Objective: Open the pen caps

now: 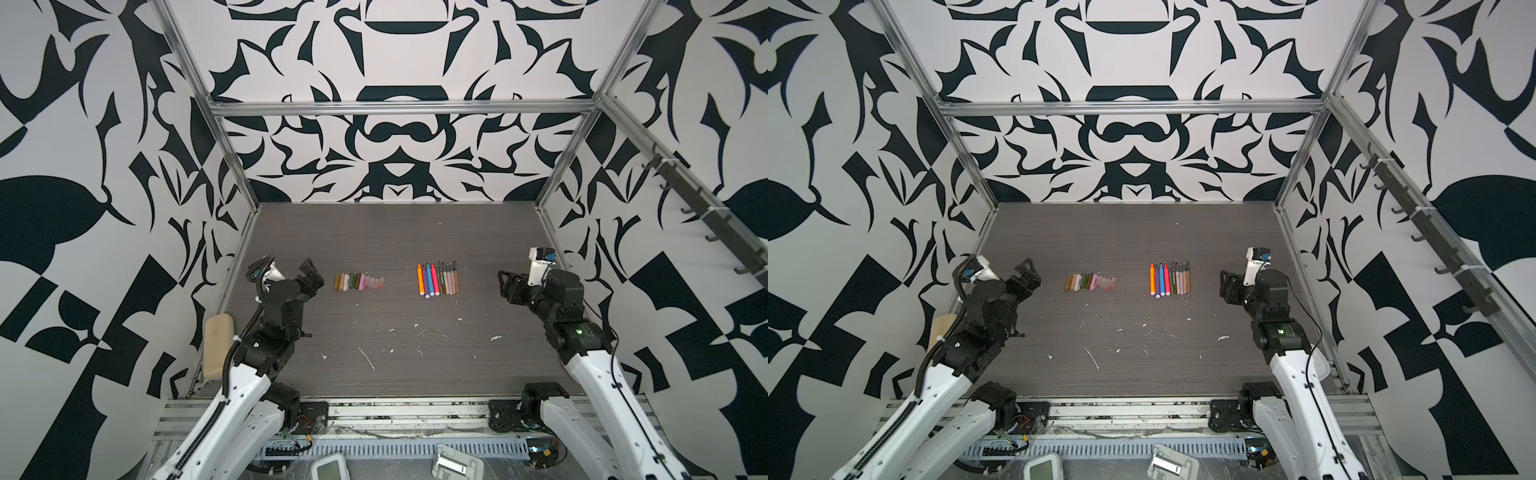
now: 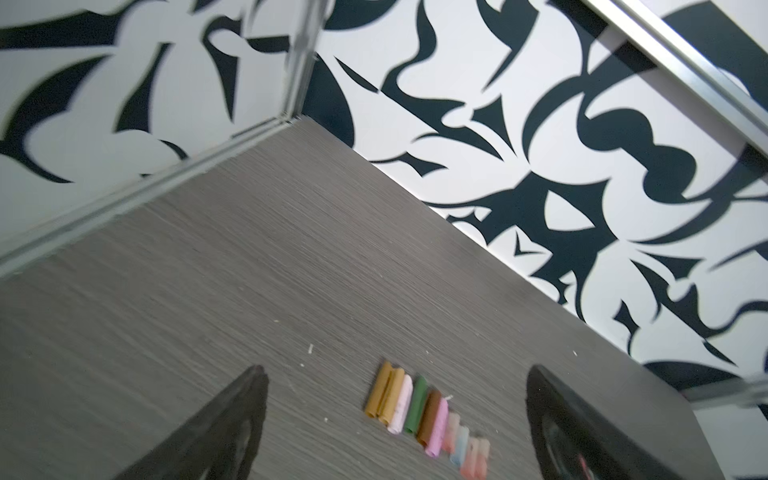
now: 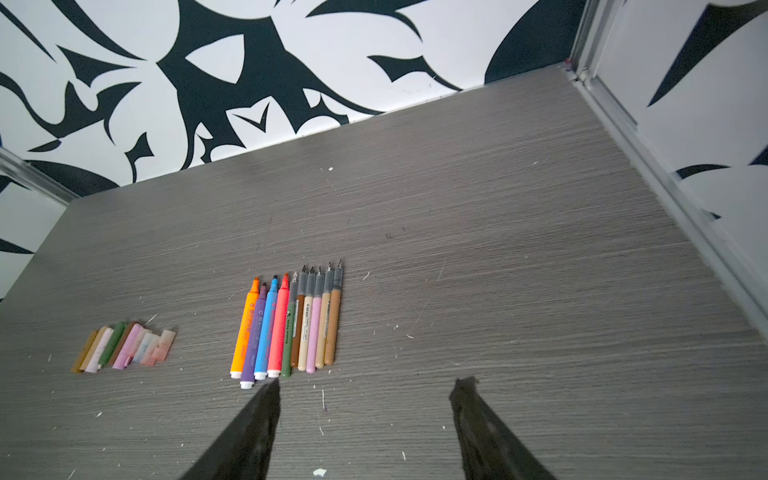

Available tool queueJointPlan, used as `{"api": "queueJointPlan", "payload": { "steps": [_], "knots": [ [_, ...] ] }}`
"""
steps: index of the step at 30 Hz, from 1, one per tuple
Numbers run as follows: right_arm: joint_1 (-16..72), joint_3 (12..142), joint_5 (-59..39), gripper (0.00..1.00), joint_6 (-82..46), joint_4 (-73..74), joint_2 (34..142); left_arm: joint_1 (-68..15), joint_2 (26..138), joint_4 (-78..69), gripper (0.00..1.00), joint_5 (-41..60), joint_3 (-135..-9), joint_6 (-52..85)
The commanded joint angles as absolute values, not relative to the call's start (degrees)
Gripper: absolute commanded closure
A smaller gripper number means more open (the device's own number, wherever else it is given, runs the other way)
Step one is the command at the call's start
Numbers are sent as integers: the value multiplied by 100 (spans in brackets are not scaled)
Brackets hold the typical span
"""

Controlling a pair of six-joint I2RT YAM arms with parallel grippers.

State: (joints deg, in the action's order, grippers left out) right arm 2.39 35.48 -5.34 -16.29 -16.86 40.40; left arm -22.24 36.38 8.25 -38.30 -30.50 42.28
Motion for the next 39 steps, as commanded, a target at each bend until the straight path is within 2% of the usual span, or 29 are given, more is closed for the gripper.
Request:
{"api": "queueJointPlan", "payload": {
  "steps": [1, 5, 9, 11, 13, 15, 18, 21, 24, 25, 27, 29, 34, 37, 39],
  "knots": [
    [255, 3535, 153, 29, -1665, -2039, 3870, -2212, 3502, 1358, 1, -5433, -2794, 4860],
    [257, 3019, 898, 25, -1689, -1359, 3897, -2213, 3793, 662, 1, -5882, -2555, 4039],
    [256, 1495, 1047, 28, -1057, 1401, 4053, -2198, 4396, -1344, 1, -5023, -1985, 1725],
    [270, 805, 1468, 28, -610, 2992, 4358, -2201, 4777, -2515, 1, -4606, -1630, 663],
    [272, 751, 1589, 27, -355, 3451, 4810, -2199, 5134, -3200, 1, -4433, -1437, 87],
    [265, 907, 1548, 27, -378, 3620, 5335, -2192, 5513, -3545, 1, -4597, -1438, -154],
    [266, 857, 1423, 28, -334, 4866, 6394, -2050, 6273, -4282, 1, -4865, -1389, -184],
    [268, 925, 1301, 35, -170, 5755, 7323, -1911, 7121, -5241, 1, -5075, -1291, -242],
    [274, 1095, 823, 34, -216, 6051, 7879, -1854, 8045, -6641, 1, -5365, -1224, -544],
    [278, 1156, 818, 29, -223, 6065, 8073, -1847, 8283, -7158, 1, -5384, -1183, -702],
    [276, 1082, 973, 11, -312, 6643, 8604, -1741, 8786, -8149, 1, -5266, -1069, -894],
    [275, 955, 1236, 0, -319, 7764, 9259, -1423, 9108, -8250, 1, -5000, -1080, -342],
    [282, 1680, 644, 0, -164, 5861, 8879, -954, 9083, -7797, 1, -3323, -1151, -231],
    [283, 2064, 422, 0, -74, 5089, 8857, -200, 9254, -7357, 1, -2246, -1365, 277],
    [282, 2022, 437, 0, -86, 5315, 8941, 62, 8973, -6107, 1, -2042, -1838, 625]
  ]
}}
